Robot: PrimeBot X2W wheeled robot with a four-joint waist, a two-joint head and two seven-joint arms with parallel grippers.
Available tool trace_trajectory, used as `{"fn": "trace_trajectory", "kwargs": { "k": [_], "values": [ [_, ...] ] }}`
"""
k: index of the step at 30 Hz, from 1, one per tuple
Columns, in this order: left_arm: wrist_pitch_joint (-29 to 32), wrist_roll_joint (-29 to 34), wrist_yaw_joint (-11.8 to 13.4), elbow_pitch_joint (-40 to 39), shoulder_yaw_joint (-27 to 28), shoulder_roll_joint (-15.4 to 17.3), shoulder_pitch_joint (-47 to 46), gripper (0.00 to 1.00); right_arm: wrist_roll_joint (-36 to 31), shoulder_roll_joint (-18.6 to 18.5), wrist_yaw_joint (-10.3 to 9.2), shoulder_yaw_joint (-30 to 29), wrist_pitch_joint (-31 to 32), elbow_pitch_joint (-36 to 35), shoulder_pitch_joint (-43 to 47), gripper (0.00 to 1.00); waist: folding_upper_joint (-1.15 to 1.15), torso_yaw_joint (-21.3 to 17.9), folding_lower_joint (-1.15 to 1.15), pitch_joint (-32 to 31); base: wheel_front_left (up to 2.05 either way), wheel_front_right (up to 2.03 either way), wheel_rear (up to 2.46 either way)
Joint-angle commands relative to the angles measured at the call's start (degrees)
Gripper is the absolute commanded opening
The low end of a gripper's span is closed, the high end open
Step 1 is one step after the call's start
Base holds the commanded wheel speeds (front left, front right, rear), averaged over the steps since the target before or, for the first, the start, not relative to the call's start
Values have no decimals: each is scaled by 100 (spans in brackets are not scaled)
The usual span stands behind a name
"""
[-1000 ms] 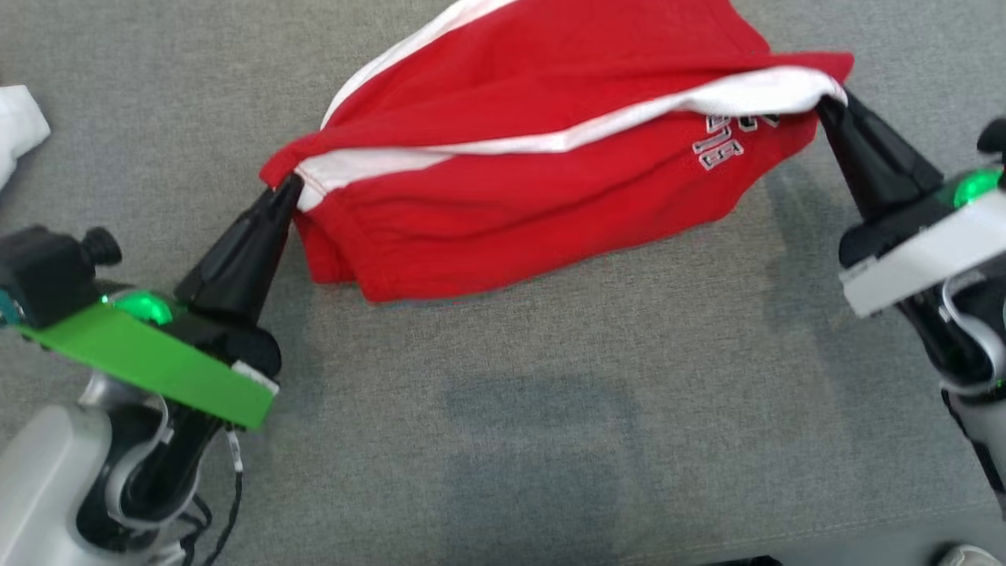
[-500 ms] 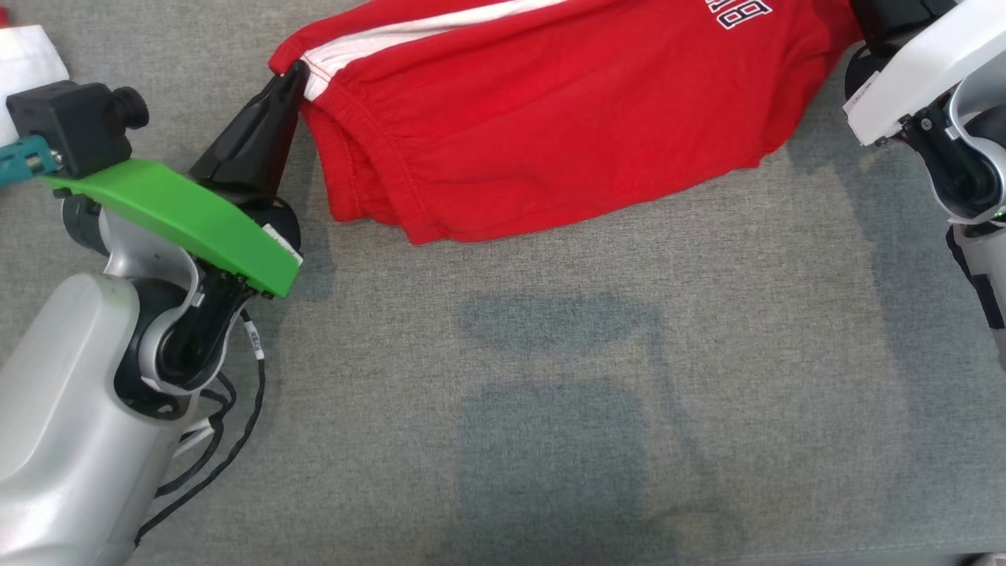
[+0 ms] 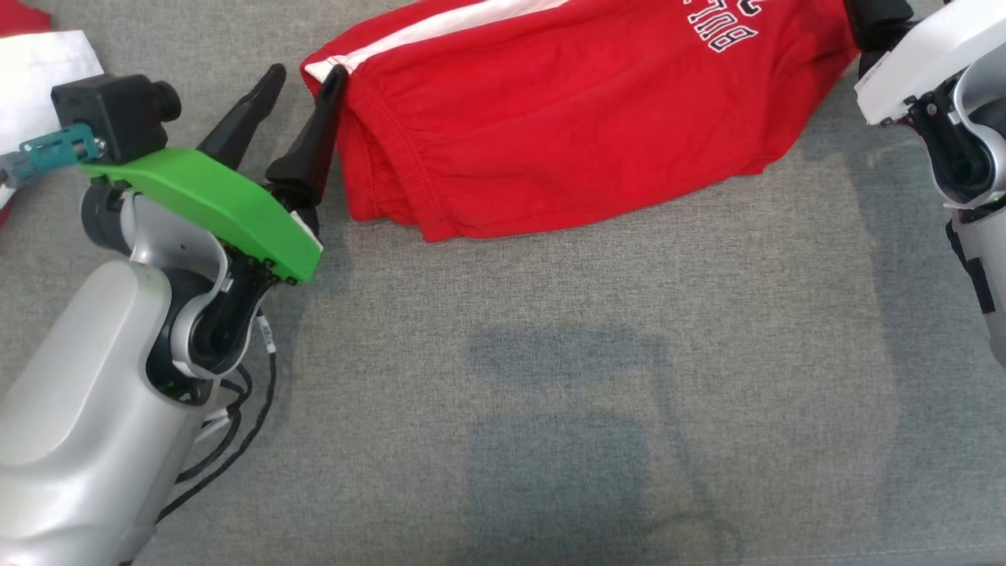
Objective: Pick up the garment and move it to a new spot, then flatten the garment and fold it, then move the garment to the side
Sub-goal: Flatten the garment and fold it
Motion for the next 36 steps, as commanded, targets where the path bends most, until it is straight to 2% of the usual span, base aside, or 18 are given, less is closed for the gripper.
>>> {"fn": "trace_trajectory", "kwargs": {
  "k": [1,4,6,8,14,21,26,27,28,36],
  "values": [
    [-66,116,51,-52,-2,106,78,100,22,-11,2,-23,-16,29,141,100,0,-17,0,-81,0,0,0],
    [-427,515,261,-288,21,282,270,100,122,-37,2,-74,67,56,293,100,0,-8,0,-206,0,0,0],
    [-866,1007,499,-492,31,445,426,100,170,-82,1,-88,116,46,422,100,0,41,0,-288,0,0,0],
    [-1241,1322,750,-701,19,472,727,100,206,-121,2,-152,177,73,551,100,0,122,0,-369,0,0,0],
    [-1945,1577,1250,-1304,149,468,1633,100,211,-151,1,-496,527,303,624,100,0,456,0,-444,0,0,0],
    [-2236,1906,1380,-1521,260,265,2161,100,108,6,2,-872,1226,785,472,100,0,848,0,-507,0,0,0],
    [-2275,2083,1137,-1403,417,-56,2448,100,254,276,2,-1105,2006,958,633,100,0,1089,0,-689,0,0,0],
    [-2272,2096,1094,-1378,467,-112,2484,100,235,265,2,-1132,2066,927,666,39,0,1096,0,-724,0,0,0],
    [-2272,2075,1020,-1357,505,-188,2528,100,211,258,2,-1165,2093,892,697,0,0,1094,0,-775,0,0,0],
    [-2269,2114,574,-974,858,-483,3163,100,580,695,2,-2153,2122,924,1300,0,0,628,0,-1479,0,0,0]
  ]
}}
